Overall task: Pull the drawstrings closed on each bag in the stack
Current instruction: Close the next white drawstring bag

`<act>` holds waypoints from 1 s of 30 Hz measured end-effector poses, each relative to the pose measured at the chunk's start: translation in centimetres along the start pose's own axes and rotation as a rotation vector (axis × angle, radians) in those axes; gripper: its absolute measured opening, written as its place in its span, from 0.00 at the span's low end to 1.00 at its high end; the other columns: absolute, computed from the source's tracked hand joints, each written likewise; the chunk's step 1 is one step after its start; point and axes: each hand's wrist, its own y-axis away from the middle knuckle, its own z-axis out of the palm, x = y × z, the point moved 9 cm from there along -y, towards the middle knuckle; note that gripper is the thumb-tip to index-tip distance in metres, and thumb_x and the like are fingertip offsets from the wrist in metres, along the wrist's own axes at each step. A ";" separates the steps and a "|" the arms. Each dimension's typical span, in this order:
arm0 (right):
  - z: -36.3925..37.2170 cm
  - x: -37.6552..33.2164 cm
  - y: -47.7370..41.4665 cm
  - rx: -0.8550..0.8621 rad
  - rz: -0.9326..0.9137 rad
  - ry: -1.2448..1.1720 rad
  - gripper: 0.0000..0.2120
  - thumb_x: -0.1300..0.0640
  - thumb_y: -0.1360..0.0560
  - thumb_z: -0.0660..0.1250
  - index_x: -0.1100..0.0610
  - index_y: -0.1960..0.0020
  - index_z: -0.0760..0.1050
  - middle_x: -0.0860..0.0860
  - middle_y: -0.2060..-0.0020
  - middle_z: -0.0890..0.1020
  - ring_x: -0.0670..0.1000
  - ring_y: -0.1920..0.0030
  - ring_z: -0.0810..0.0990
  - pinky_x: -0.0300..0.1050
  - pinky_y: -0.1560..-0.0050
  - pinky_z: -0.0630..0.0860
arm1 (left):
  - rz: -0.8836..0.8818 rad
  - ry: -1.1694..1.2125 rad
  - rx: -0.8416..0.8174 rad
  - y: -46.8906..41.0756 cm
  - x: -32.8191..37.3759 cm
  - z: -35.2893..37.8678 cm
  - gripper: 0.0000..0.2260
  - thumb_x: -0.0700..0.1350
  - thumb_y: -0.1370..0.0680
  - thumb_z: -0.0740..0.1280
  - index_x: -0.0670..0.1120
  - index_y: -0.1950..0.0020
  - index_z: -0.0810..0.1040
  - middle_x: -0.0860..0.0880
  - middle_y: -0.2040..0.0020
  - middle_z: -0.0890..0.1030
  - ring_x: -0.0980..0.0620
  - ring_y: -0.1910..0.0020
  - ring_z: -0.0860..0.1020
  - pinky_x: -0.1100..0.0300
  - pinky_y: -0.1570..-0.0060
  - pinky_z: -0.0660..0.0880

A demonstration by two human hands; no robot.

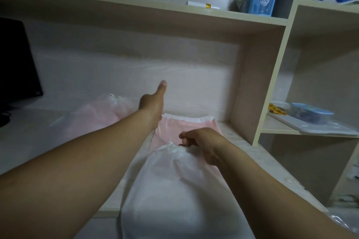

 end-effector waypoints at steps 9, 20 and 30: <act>1.9 -0.7 0.9 -0.210 -0.205 0.308 0.09 0.58 0.22 0.70 0.55 0.52 0.89 0.47 0.64 0.85 0.46 0.60 0.77 0.40 0.51 0.75 | 0.007 0.205 -0.140 1.5 3.6 2.4 0.09 0.39 0.24 0.51 0.51 0.61 0.60 0.47 0.66 0.61 0.52 0.72 0.53 0.55 0.65 0.49; 3.1 0.2 1.8 -0.317 -0.255 0.131 0.16 0.53 0.18 0.69 0.68 0.47 0.84 0.56 0.51 0.88 0.50 0.55 0.82 0.44 0.49 0.78 | -0.006 0.072 -0.257 1.7 2.3 5.5 0.12 0.47 0.17 0.54 0.45 0.54 0.72 0.44 0.61 0.78 0.50 0.72 0.69 0.60 0.71 0.67; -0.3 0.1 -0.1 -0.056 -0.178 0.181 0.11 0.54 0.22 0.69 0.58 0.54 0.88 0.58 0.57 0.86 0.53 0.58 0.82 0.45 0.54 0.77 | -0.027 -0.537 -0.486 5.6 -5.2 2.1 0.26 0.68 0.19 0.55 0.49 0.33 0.71 0.44 0.41 0.82 0.42 0.48 0.83 0.52 0.51 0.77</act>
